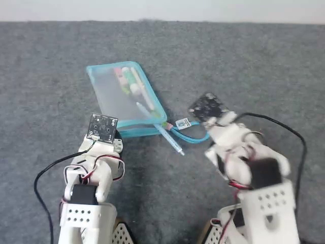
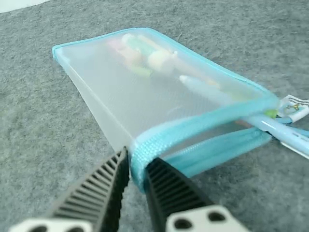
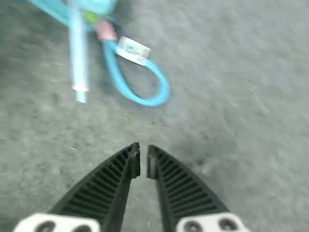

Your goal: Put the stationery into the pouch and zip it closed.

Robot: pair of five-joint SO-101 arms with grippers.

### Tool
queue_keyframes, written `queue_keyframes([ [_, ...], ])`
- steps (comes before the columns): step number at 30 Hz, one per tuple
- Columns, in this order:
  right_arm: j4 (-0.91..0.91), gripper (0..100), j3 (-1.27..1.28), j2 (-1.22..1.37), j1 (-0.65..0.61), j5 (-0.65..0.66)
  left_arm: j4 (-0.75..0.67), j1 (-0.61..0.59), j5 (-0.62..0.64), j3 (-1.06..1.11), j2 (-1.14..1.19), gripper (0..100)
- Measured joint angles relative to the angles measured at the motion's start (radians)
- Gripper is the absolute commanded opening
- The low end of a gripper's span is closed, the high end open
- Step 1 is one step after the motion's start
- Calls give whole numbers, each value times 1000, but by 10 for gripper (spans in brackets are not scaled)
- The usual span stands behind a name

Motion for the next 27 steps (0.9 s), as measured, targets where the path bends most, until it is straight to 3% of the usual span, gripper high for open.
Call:
queue_keyframes([
  [3, -38, 223, 0, 109, -127, -69, 0, 0, 0, 0, 0, 11],
  [8, -129, 228, -60, 365, -318, -106, 0, 0, 0, 0, 0, 11],
  [20, -224, 222, -339, 956, -350, -161, 0, 0, 0, 0, 0, 11],
  [26, -247, 5, -364, 1088, -350, -161, 0, 0, 0, 0, 0, 11],
  [27, -247, 7, -364, 1089, -350, -161, 0, 0, 0, 0, 0, 11],
])
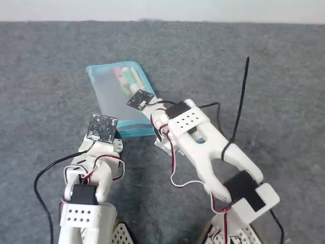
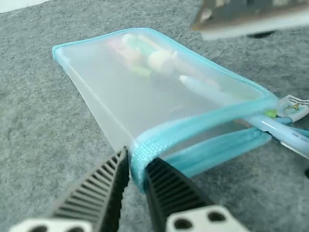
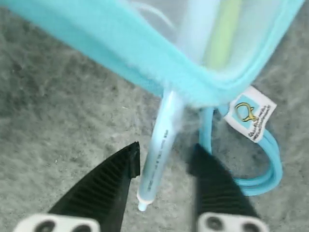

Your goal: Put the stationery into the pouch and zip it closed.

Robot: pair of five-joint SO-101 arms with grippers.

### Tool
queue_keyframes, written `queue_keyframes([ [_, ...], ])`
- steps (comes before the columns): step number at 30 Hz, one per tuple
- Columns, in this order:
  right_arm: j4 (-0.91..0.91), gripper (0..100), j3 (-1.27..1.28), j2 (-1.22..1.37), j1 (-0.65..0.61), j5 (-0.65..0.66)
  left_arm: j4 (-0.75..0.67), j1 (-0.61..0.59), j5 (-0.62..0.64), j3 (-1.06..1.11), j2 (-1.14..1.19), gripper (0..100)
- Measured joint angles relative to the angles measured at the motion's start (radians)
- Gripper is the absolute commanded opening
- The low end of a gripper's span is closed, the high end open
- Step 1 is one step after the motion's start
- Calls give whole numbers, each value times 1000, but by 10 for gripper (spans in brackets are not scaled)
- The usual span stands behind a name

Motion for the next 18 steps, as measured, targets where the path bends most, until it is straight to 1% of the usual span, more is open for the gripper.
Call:
queue_keyframes([
  [3, 0, 6, -9, -2, 18, 0, 0, 0, 0, 0, 0, 11],
  [7, 54, 7, -20, -17, 91, -3, 0, 0, 6, 0, 0, 11],
  [11, 181, 7, -20, -144, 213, 2, 0, 8, 6, 0, 0, 11],
  [15, 338, 7, -20, -339, 344, 68, 0, 11, 3, 0, 0, 11],
  [18, 436, 7, -20, -459, 466, 133, 0, 5, 0, 0, 0, 11],
])
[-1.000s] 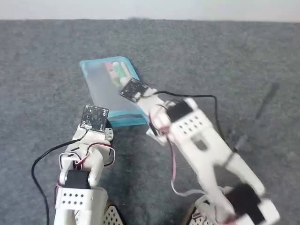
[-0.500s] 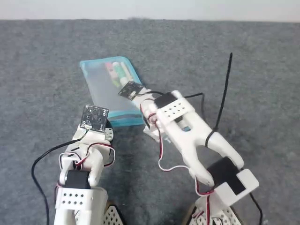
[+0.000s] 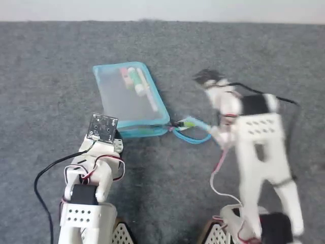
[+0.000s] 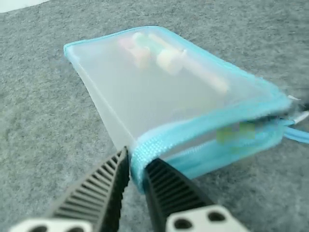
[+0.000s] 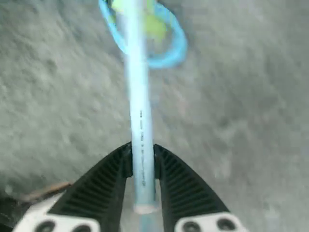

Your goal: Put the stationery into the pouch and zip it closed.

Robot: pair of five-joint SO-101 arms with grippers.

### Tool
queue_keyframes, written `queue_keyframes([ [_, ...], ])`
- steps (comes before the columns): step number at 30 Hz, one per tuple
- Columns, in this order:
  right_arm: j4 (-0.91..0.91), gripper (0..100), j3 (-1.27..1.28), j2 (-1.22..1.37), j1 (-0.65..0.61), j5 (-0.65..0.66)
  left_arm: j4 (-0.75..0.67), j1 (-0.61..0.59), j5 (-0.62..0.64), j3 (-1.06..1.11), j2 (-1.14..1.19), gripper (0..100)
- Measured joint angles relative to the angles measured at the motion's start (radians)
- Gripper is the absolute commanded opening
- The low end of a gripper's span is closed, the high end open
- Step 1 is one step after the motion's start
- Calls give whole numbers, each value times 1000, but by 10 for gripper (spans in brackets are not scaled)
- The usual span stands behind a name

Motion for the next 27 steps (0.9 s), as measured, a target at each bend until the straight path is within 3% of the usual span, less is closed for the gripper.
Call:
queue_keyframes([
  [5, 3, 7, 120, -72, 212, 107, 0, 0, 0, 0, 0, 11],
  [10, -178, 7, 304, -78, 374, 127, 0, 0, 0, 0, 0, 11],
  [13, -273, 7, 370, -78, 397, 120, 0, 0, 0, 0, 0, 11],
  [24, -434, 10, 367, -84, 400, -175, 0, 0, 0, 0, 0, 11],
  [27, -477, 77, 345, -84, 400, -229, 0, 0, 0, 0, 0, 11],
])
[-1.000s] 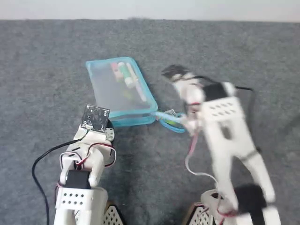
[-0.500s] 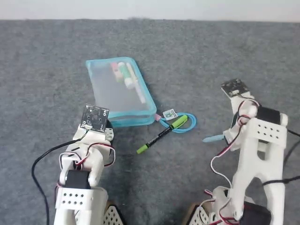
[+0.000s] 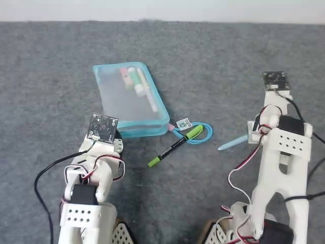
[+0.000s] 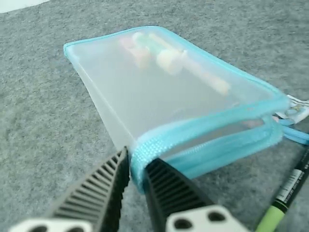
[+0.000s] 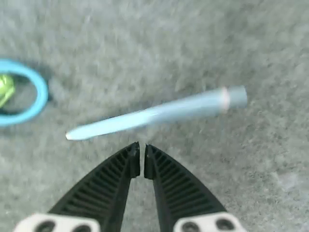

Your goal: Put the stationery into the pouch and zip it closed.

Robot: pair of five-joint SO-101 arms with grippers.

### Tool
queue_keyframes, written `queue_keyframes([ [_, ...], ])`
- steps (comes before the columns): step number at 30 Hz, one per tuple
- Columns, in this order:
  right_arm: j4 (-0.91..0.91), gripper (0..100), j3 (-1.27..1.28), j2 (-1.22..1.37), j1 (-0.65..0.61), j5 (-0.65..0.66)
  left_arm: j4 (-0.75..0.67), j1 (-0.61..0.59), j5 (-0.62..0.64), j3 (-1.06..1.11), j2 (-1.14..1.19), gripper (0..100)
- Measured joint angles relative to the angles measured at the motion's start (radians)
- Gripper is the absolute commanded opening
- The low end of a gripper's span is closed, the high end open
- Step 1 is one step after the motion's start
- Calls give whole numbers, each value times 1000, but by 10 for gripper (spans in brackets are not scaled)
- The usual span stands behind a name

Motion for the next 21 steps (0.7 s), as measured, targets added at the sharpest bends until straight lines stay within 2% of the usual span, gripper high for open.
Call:
queue_keyframes([
  [3, -5, 217, -17, 0, -32, -11, 0, 0, 0, 0, 0, 11],
  [5, 8, 267, -38, 0, -49, -11, 0, 0, 0, 0, 0, 11],
  [9, 89, 192, -104, 0, -124, -12, 0, 0, 0, 0, 0, 11],
  [12, 169, 105, -137, 0, -272, -43, 0, 0, 0, 0, 0, 11],
  [14, 183, 74, -140, 0, -404, -118, 0, 0, 0, 0, 0, 11],
  [18, 121, 125, -107, 0, -638, -282, 0, 0, 0, 0, 0, 11],
  [21, 75, 223, -91, 0, -692, -353, 0, 0, 0, 0, 0, 11],
])
